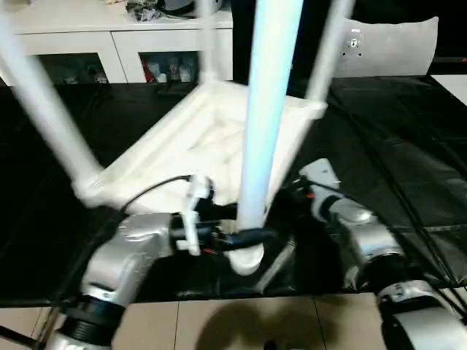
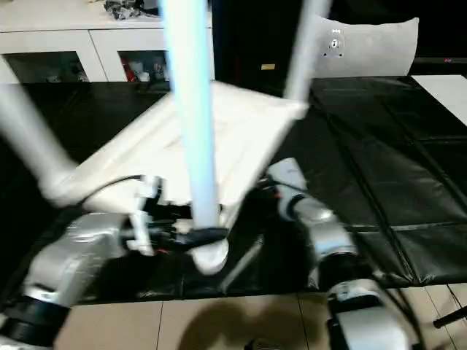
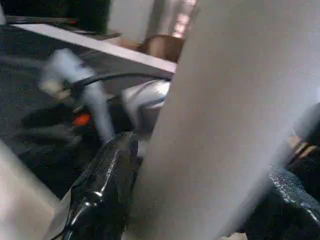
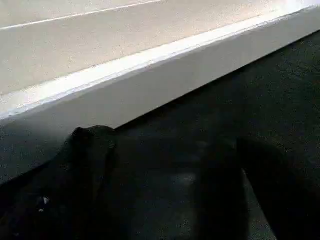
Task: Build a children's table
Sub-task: Rotate table base
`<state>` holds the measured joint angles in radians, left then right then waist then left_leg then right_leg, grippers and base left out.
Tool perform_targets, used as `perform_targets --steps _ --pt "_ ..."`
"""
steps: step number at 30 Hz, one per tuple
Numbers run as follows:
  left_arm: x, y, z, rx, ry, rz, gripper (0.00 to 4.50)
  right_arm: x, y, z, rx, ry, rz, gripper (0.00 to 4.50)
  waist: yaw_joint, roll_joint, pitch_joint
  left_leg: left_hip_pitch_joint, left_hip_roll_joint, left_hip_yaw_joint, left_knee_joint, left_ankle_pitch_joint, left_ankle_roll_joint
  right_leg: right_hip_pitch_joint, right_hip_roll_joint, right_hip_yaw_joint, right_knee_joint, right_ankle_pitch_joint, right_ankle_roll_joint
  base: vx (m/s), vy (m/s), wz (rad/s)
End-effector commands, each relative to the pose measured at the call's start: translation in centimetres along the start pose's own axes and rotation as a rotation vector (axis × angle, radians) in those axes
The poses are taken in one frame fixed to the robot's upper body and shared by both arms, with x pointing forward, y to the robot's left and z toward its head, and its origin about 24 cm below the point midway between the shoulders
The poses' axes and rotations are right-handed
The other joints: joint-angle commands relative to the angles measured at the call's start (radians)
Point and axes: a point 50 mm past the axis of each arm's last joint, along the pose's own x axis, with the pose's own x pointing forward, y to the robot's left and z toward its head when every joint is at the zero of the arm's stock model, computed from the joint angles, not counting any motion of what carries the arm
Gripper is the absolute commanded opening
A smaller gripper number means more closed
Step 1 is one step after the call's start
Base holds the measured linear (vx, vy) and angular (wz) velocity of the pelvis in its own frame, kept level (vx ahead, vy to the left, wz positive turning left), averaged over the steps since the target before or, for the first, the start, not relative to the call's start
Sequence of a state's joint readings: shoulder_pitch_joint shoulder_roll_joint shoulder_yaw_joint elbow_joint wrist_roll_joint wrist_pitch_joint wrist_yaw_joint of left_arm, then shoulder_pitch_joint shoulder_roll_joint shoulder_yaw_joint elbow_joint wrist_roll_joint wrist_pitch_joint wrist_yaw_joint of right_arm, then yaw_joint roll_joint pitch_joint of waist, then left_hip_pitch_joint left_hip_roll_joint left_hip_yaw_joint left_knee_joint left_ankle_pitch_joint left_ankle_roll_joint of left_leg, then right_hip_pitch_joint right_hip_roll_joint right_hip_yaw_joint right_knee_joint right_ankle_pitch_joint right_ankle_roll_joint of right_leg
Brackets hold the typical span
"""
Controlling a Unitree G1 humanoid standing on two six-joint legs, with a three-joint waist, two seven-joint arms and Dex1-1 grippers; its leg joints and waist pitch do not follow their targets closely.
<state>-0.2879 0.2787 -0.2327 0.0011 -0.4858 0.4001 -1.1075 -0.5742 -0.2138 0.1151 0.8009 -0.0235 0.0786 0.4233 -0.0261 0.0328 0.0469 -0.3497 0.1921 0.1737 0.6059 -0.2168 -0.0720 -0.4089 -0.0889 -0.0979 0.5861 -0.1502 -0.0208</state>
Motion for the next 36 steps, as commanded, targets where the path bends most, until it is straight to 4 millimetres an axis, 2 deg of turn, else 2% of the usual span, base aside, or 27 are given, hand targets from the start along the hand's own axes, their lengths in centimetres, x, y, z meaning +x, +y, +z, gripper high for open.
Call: perform_targets --steps 1,5,7,10,13,18,19,20,23,24,26,27,29,32,34,36 --pt "1.5 -0.5 0.5 0.017 -0.007 -0.061 2.93 0.8 2.4 0.9 -0.044 -0.04 0.127 4.5 0.009 -0.013 -0.062 -0.013 0.029 -0.003 -0.069 -0.16 0.069 0.063 -0.051 0.048 -0.059 -0.301 -0.224 0.0 0.0 0.0" --pt "3.2 0.5 1.3 0.067 -0.062 -0.005 2.93 0.9 4.3 1.0 -0.054 -0.081 0.232 4.5 0.014 -0.014 -0.061 -0.009 0.028 -0.002 -0.068 -0.179 0.072 0.061 -0.051 0.048 -0.066 -0.328 -0.213 0.0 0.0 0.0" --pt "3.7 0.9 1.7 0.091 -0.078 0.021 2.93 0.9 4.6 0.9 -0.057 -0.091 0.252 4.5 0.009 -0.018 -0.06 -0.016 0.028 -0.006 -0.071 -0.186 0.07 0.065 -0.05 0.046 -0.069 -0.341 -0.199 0.0 0.0 0.0" --pt "4.4 1.5 2.3 0.126 -0.109 0.067 2.93 0.8 4.6 0.9 -0.047 -0.099 0.25 4.5 0.011 -0.02 -0.063 -0.013 0.029 -0.005 -0.068 -0.184 0.071 0.064 -0.053 0.047 -0.068 -0.345 -0.199 0.0 0.0 0.0" --pt "5.1 2.0 2.8 0.166 -0.138 0.122 2.93 0.7 4.2 0.7 -0.039 -0.1 0.221 4.5 0.013 -0.019 -0.063 -0.014 0.028 -0.005 -0.068 -0.172 0.081 0.064 -0.051 0.047 -0.07 -0.328 -0.202 0.0 0.0 0.0" --pt "5.3 3.4 2.9 0.243 -0.13 0.281 2.93 0.2 1.8 -0.3 0.003 -0.06 0.082 4.5 0.015 -0.022 -0.064 -0.016 0.028 -0.005 -0.066 -0.163 0.086 0.066 -0.052 0.046 -0.069 -0.324 -0.196 0.0 0.0 0.0" --pt "5.3 3.7 2.9 0.254 -0.12 0.323 2.93 0.0 1.3 -0.5 0.017 -0.052 0.051 4.5 0.016 -0.021 -0.065 -0.013 0.027 -0.005 -0.065 -0.161 0.089 0.063 -0.051 0.045 -0.07 -0.325 -0.194 0.0 0.0 0.0" --pt "5.1 4.2 2.5 0.249 -0.095 0.375 2.93 -0.6 -0.5 -1.3 0.062 -0.024 -0.034 4.5 0.018 -0.022 -0.065 -0.014 0.027 -0.005 -0.065 -0.161 0.088 0.064 -0.052 0.045 -0.07 -0.328 -0.193 0.0 0.0 0.0" --pt "4.8 4.4 2.0 0.247 -0.077 0.398 2.93 -1.3 -1.5 -1.6 0.119 -0.028 -0.043 4.5 0.025 -0.023 -0.066 -0.013 0.026 -0.003 -0.065 -0.16 0.095 0.064 -0.05 0.045 -0.072 -0.327 -0.193 0.0 0.0 0.0" --pt "4.6 4.4 1.7 0.243 -0.066 0.404 2.93 -1.7 -2.0 -1.7 0.136 -0.039 -0.053 4.5 0.027 -0.014 -0.065 -0.012 0.027 -0.005 -0.065 -0.16 0.094 0.064 -0.051 0.044 -0.07 -0.326 -0.194 0.0 0.0 0.0" --pt "4.0 4.5 0.9 0.249 -0.03 0.416 2.93 -2.5 -3.0 -1.9 0.142 -0.054 -0.104 4.5 0.028 -0.019 -0.065 -0.013 0.026 -0.003 -0.064 -0.165 0.099 0.065 -0.05 0.044 -0.073 -0.324 -0.188 0.0 0.0 0.0" --pt "3.6 4.5 0.3 0.253 0.0 0.418 2.93 -3.0 -3.6 -1.9 0.136 -0.065 -0.13 4.5 0.028 -0.017 -0.066 -0.014 0.025 -0.004 -0.065 -0.164 0.098 0.065 -0.05 0.042 -0.073 -0.33 -0.185 0.0 0.0 0.0" --pt "3.0 4.4 -0.6 0.245 0.041 0.417 2.93 -3.6 -4.1 -2.0 0.167 -0.08 -0.133 4.5 0.023 -0.021 -0.064 -0.017 0.024 -0.004 -0.065 -0.179 0.098 0.066 -0.049 0.041 -0.077 -0.356 -0.173 0.0 0.0 0.0" --pt "1.9 4.1 -1.8 0.239 0.117 0.374 2.93 -4.5 -4.2 -1.4 0.192 -0.125 -0.053 4.5 0.019 -0.019 -0.064 -0.018 0.024 -0.007 -0.067 -0.2 0.105 0.066 -0.047 0.04 -0.078 -0.382 -0.158 0.0 0.0 0.0" --pt "1.1 3.9 -2.4 0.256 0.164 0.338 2.93 -5.0 -4.0 -0.9 0.178 -0.167 0.01 4.5 0.019 -0.015 -0.062 -0.01 0.027 -0.007 -0.069 -0.221 0.105 0.056 -0.047 0.04 -0.084 -0.408 -0.152 0.0 0.0 0.0" --pt "0.1 4.0 -3.1 0.237 0.22 0.308 2.93 -5.6 -3.7 -0.5 0.153 -0.194 0.075 4.5 0.019 -0.012 -0.061 -0.012 0.029 -0.01 -0.072 -0.224 0.095 0.057 -0.048 0.04 -0.084 -0.413 -0.157 0.0 0.0 0.0"
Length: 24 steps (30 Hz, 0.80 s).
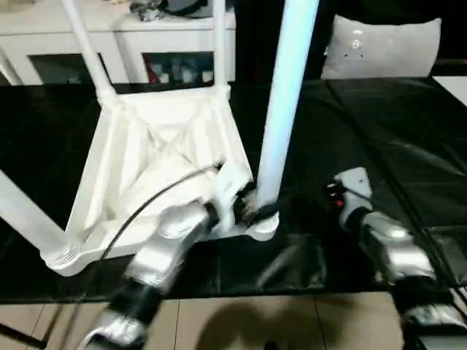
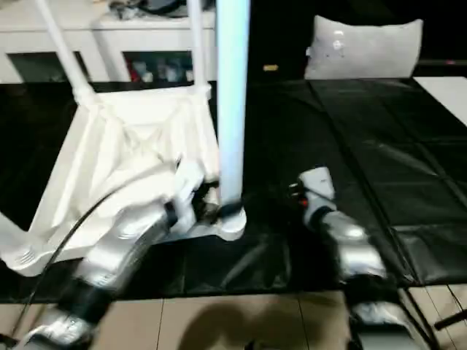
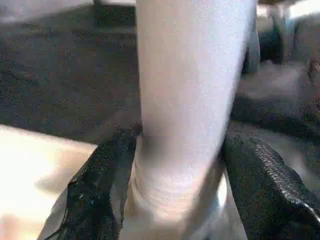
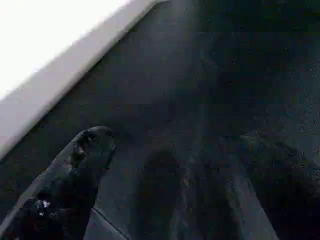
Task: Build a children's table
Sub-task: Rotate table base, then rotate leg to tighten
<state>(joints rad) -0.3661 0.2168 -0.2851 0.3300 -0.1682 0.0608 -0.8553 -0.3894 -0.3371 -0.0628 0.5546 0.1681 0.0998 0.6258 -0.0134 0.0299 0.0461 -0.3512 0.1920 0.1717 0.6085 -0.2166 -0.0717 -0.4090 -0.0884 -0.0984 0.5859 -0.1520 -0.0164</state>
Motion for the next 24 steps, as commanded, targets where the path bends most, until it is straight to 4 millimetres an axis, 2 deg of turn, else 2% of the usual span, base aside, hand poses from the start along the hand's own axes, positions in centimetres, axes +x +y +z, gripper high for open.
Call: perform_targets --steps 1,2,3,4,5,6,7,11,13,17,18,19,24 --pt "-0.8 0.4 -0.6 0.007 0.059 -0.048 2.93 -0.4 0.7 0.9 -0.026 -0.034 0.103 4.5 0.01 -0.01 -0.06 -0.006 0.03 -0.006 -0.075 -0.23 0.093 0.053 -0.049 0.043 -0.083 -0.403 -0.167 0.0 0.0 0.0" --pt "-1.0 0.5 -0.7 -0.001 0.071 -0.058 2.77 -0.5 0.9 1.0 -0.033 -0.035 0.126 4.5 0.011 -0.009 -0.06 -0.009 0.03 -0.007 -0.076 -0.226 0.093 0.057 -0.049 0.043 -0.081 -0.395 -0.167 0.0 0.0 0.0" --pt "-1.7 1.3 -0.9 0.005 0.107 -0.057 2.77 -1.0 1.3 1.3 -0.063 -0.036 0.195 4.5 0.015 -0.012 -0.059 -0.007 0.03 -0.007 -0.077 -0.226 0.094 0.055 -0.048 0.043 -0.081 -0.386 -0.167 0.0 0.0 0.0" --pt "-2.0 1.7 -1.0 0.01 0.122 -0.055 2.77 -1.3 1.4 1.4 -0.073 -0.036 0.216 4.5 0.02 -0.009 -0.061 -0.007 0.031 -0.007 -0.077 -0.219 0.095 0.056 -0.048 0.045 -0.077 -0.369 -0.17 0.0 0.0 0.0" --pt "-2.2 2.0 -1.0 0.014 0.136 -0.054 2.77 -1.4 1.5 1.6 -0.081 -0.036 0.234 4.5 0.024 -0.011 -0.061 -0.006 0.031 -0.007 -0.077 -0.206 0.093 0.058 -0.049 0.046 -0.076 -0.351 -0.173 0.0 0.0 0.0" --pt "-2.6 2.5 -1.1 0.025 0.166 -0.054 2.48 -1.7 1.6 1.7 -0.093 -0.034 0.264 4.5 0.026 -0.011 -0.061 -0.007 0.03 -0.007 -0.077 -0.2 0.093 0.058 -0.05 0.046 -0.074 -0.346 -0.176 0.0 0.0 0.0" --pt "-2.9 2.9 -1.3 0.038 0.199 -0.062 2.42 -2.0 1.8 1.8 -0.099 -0.027 0.303 4.5 0.028 -0.01 -0.061 -0.006 0.03 -0.006 -0.077 -0.198 0.093 0.058 -0.051 0.046 -0.075 -0.344 -0.18 0.0 0.0 0.0" --pt "-3.5 3.4 -1.5 0.06 0.242 -0.093 2.21 -2.7 2.4 2.1 -0.115 -0.014 0.386 4.5 0.037 -0.01 -0.059 -0.005 0.03 -0.006 -0.077 -0.2 0.084 0.06 -0.054 0.048 -0.078 -0.365 -0.177 0.0 0.0 0.0" --pt "-3.6 3.7 -1.5 0.066 0.262 -0.104 1.96 -3.0 2.6 2.2 -0.127 -0.006 0.418 4.5 0.04 -0.01 -0.059 -0.007 0.031 -0.007 -0.078 -0.197 0.084 0.061 -0.056 0.048 -0.078 -0.37 -0.172 0.0 0.0 0.0" --pt "-3.8 4.0 -1.5 0.068 0.291 -0.157 1.75 -3.6 2.8 2.4 -0.156 0.014 0.467 4.5 0.043 -0.011 -0.058 -0.007 0.028 -0.007 -0.079 -0.208 0.079 0.061 -0.056 0.046 -0.083 -0.41 -0.153 0.0 0.0 0.0" --pt "-3.9 4.0 -1.5 0.068 0.294 -0.168 1.56 -3.7 2.8 2.5 -0.157 0.016 0.467 4.5 0.042 -0.011 -0.058 -0.006 0.028 -0.008 -0.079 -0.208 0.079 0.06 -0.056 0.046 -0.084 -0.416 -0.151 0.0 0.0 0.0" --pt "-3.9 3.9 -1.5 0.075 0.301 -0.178 1.54 -3.8 2.7 2.5 -0.16 0.018 0.467 4.5 0.043 -0.007 -0.058 -0.006 0.03 -0.009 -0.08 -0.208 0.075 0.06 -0.058 0.046 -0.085 -0.426 -0.15 0.0 0.0 0.0" --pt "-3.8 3.7 -1.7 0.078 0.312 -0.198 1.13 -4.0 2.6 2.5 -0.168 0.03 0.47 4.5 0.046 -0.01 -0.06 -0.006 0.031 -0.008 -0.078 -0.196 0.075 0.059 -0.057 0.047 -0.082 -0.395 -0.159 0.0 0.0 0.0"
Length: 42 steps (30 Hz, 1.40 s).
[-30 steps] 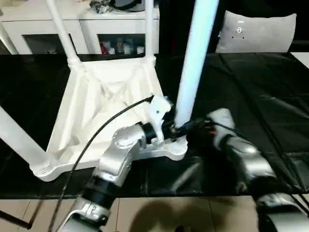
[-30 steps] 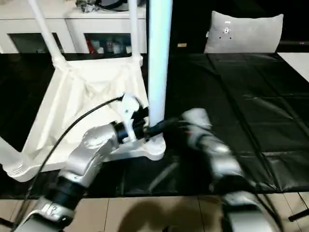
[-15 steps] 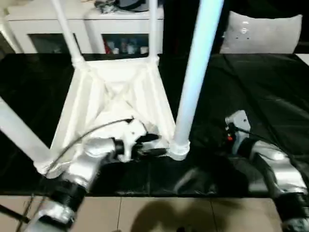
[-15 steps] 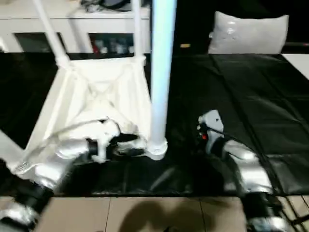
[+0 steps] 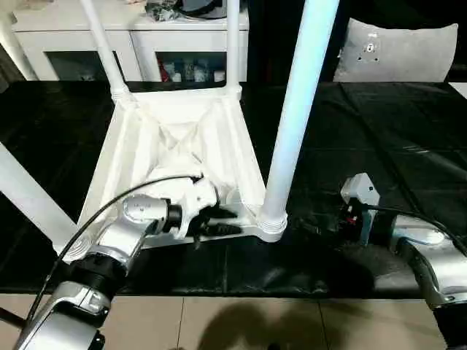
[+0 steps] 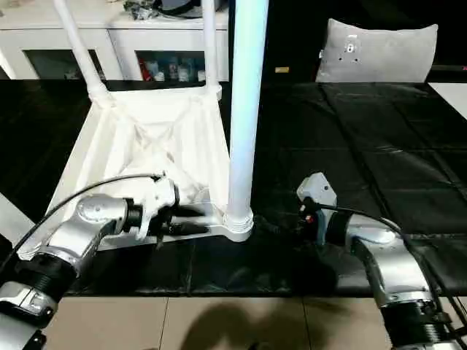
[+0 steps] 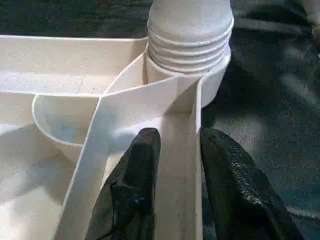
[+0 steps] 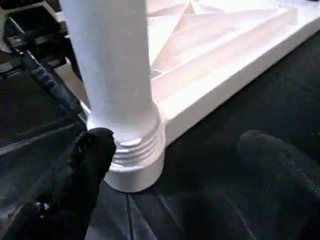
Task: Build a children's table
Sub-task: Rotate leg to tighten
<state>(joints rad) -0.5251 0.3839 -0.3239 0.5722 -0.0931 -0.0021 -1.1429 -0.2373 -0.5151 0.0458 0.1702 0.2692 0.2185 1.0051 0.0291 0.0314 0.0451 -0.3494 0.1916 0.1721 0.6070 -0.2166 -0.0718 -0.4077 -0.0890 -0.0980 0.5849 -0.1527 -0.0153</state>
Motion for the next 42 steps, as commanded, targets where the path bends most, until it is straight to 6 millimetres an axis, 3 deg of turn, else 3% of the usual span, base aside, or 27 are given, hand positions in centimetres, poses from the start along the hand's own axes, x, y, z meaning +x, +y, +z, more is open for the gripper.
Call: perform_targets --steps 1,5,16,30,32,34,35,38,42 --pt "-0.3 -0.2 -0.9 -0.015 0.053 -0.015 1.12 -0.3 0.0 0.2 -0.007 0.008 0.007 4.5 0.006 -0.011 -0.059 -0.008 0.032 -0.008 -0.077 -0.19 0.077 0.058 -0.057 0.047 -0.079 -0.385 -0.166 0.0 0.0 0.0" --pt "-0.5 -0.2 -1.2 -0.007 0.08 -0.022 0.84 -0.3 0.0 0.2 -0.012 0.016 0.006 4.5 0.007 -0.012 -0.059 -0.008 0.032 -0.008 -0.077 -0.188 0.077 0.059 -0.056 0.047 -0.077 -0.373 -0.172 0.0 0.0 0.0" --pt "-0.6 -0.2 -1.9 0.085 0.19 -0.039 0.03 0.0 -0.3 0.6 -0.026 0.022 0.024 4.5 0.005 -0.017 -0.054 -0.006 0.028 -0.009 -0.078 -0.224 0.067 0.053 -0.058 0.043 -0.094 -0.51 -0.112 0.0 0.0 0.0" --pt "-0.3 -0.5 -1.7 0.082 0.167 -0.116 0.03 0.2 0.4 0.9 -0.073 0.062 0.155 4.5 0.007 -0.013 -0.056 -0.008 0.029 -0.011 -0.079 -0.224 0.073 0.055 -0.057 0.042 -0.092 -0.482 -0.126 0.0 0.0 0.0" --pt "-0.2 -0.9 -1.5 0.103 0.157 -0.183 0.03 0.6 0.0 1.8 -0.064 0.011 0.172 4.5 0.006 -0.013 -0.059 -0.012 0.03 -0.012 -0.079 -0.207 0.075 0.058 -0.058 0.042 -0.085 -0.456 -0.135 0.0 0.0 0.0" --pt "0.0 -1.3 -1.4 0.121 0.16 -0.224 0.03 0.7 0.1 2.3 -0.034 -0.017 0.211 4.5 0.008 -0.009 -0.06 -0.005 0.034 -0.01 -0.078 -0.201 0.081 0.054 -0.057 0.045 -0.083 -0.417 -0.156 0.0 0.0 0.0" --pt "0.1 -1.5 -1.4 0.133 0.166 -0.249 0.0 0.8 0.2 2.4 -0.043 -0.017 0.238 4.31 0.012 -0.007 -0.062 -0.005 0.037 -0.009 -0.078 -0.189 0.084 0.055 -0.057 0.046 -0.077 -0.375 -0.175 0.0 0.0 0.0" --pt "0.5 -2.0 -1.2 0.16 0.171 -0.296 0.0 1.1 0.5 2.1 -0.022 0.015 0.318 4.31 0.025 -0.008 -0.066 -0.003 0.041 -0.004 -0.075 -0.14 0.094 0.057 -0.056 0.049 -0.061 -0.252 -0.223 0.0 0.0 0.0" --pt "1.1 -2.3 -1.1 0.193 0.182 -0.323 0.0 1.5 1.2 1.7 0.042 0.042 0.427 3.94 0.043 -0.006 -0.069 -0.005 0.043 -0.004 -0.072 -0.104 0.108 0.062 -0.058 0.049 -0.05 -0.177 -0.25 0.0 0.0 0.0"
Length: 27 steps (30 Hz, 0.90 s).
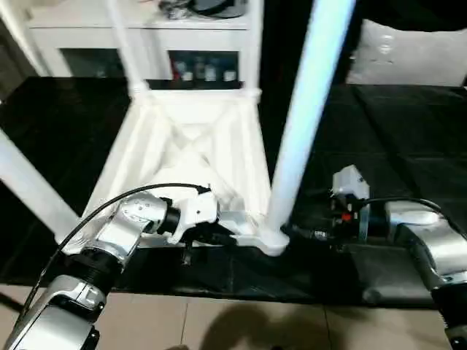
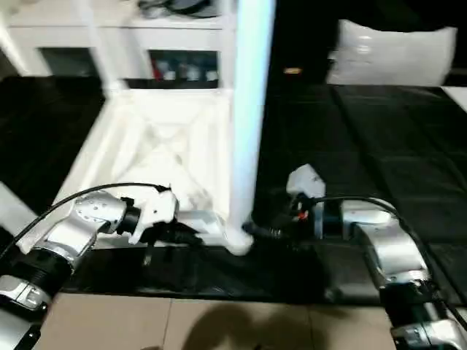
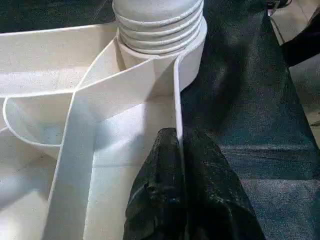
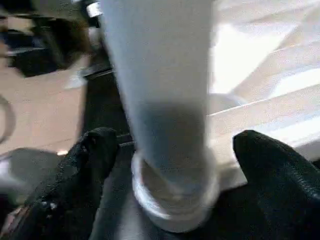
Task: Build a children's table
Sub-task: Rotate leg to tighten
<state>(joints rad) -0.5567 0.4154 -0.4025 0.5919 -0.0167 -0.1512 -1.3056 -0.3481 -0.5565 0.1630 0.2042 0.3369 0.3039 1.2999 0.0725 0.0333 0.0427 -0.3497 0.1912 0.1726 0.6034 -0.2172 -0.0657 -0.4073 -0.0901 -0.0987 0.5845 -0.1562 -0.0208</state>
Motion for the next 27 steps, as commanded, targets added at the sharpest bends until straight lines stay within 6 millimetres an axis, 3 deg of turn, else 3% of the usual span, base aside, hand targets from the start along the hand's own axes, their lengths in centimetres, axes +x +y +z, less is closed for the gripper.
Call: perform_targets --steps 1,2,7,12,19,23,24,27 --pt "1.5 -1.5 -1.0 0.005 0.083 -0.12 0.0 0.3 0.0 0.3 0.016 -0.001 0.051 3.88 0.002 -0.009 -0.067 -0.005 0.043 -0.004 -0.068 -0.107 0.099 0.063 -0.059 0.05 -0.049 -0.177 -0.244 0.0 0.0 0.0" --pt "1.6 -1.5 -1.0 0.006 0.083 -0.122 0.0 0.3 0.0 0.3 0.02 -0.002 0.056 3.62 0.005 -0.009 -0.066 -0.004 0.043 -0.003 -0.068 -0.111 0.093 0.062 -0.06 0.05 -0.051 -0.19 -0.24 0.0 0.0 0.0" --pt "1.6 -1.5 -0.9 0.012 0.08 -0.136 0.0 1.1 -0.4 0.4 0.026 -0.015 0.062 3.18 0.013 -0.008 -0.065 -0.002 0.041 -0.004 -0.071 -0.129 0.066 0.062 -0.061 0.05 -0.058 -0.253 -0.214 0.0 0.0 0.0" --pt "1.6 -1.6 -0.9 0.011 0.085 -0.142 0.0 1.4 -0.5 0.3 0.039 -0.021 0.063 2.87 0.015 -0.007 -0.067 -0.003 0.041 -0.004 -0.07 -0.11 0.064 0.062 -0.059 0.051 -0.052 -0.212 -0.222 0.0 0.0 0.0" --pt "1.5 -1.7 -0.9 -0.008 0.072 -0.148 0.0 1.7 -0.3 0.0 0.062 -0.036 0.052 2.22 0.015 -0.004 -0.066 -0.003 0.04 -0.004 -0.071 -0.122 0.059 0.063 -0.06 0.05 -0.056 -0.236 -0.214 0.0 0.0 0.0" --pt "1.5 -1.6 -1.0 -0.043 0.058 -0.123 0.0 2.2 0.2 -0.3 0.075 -0.04 0.031 2.11 0.014 -0.004 -0.065 -0.002 0.041 -0.005 -0.072 -0.127 0.054 0.064 -0.06 0.051 -0.057 -0.242 -0.208 0.0 0.0 0.0" --pt "1.6 -1.6 -0.9 -0.064 0.05 -0.105 0.0 2.4 0.4 -0.5 0.088 -0.029 0.012 2.11 0.015 0.0 -0.065 -0.003 0.041 -0.006 -0.073 -0.124 0.052 0.064 -0.06 0.051 -0.055 -0.24 -0.207 0.0 0.0 0.0" --pt "2.3 -1.2 -0.2 -0.114 0.019 -0.031 0.0 3.6 0.6 -0.8 0.1 0.0 -0.111 2.09 0.008 -0.001 -0.06 -0.002 0.04 -0.005 -0.077 -0.143 0.041 0.06 -0.057 0.051 -0.06 -0.283 -0.193 0.0 0.0 0.0"
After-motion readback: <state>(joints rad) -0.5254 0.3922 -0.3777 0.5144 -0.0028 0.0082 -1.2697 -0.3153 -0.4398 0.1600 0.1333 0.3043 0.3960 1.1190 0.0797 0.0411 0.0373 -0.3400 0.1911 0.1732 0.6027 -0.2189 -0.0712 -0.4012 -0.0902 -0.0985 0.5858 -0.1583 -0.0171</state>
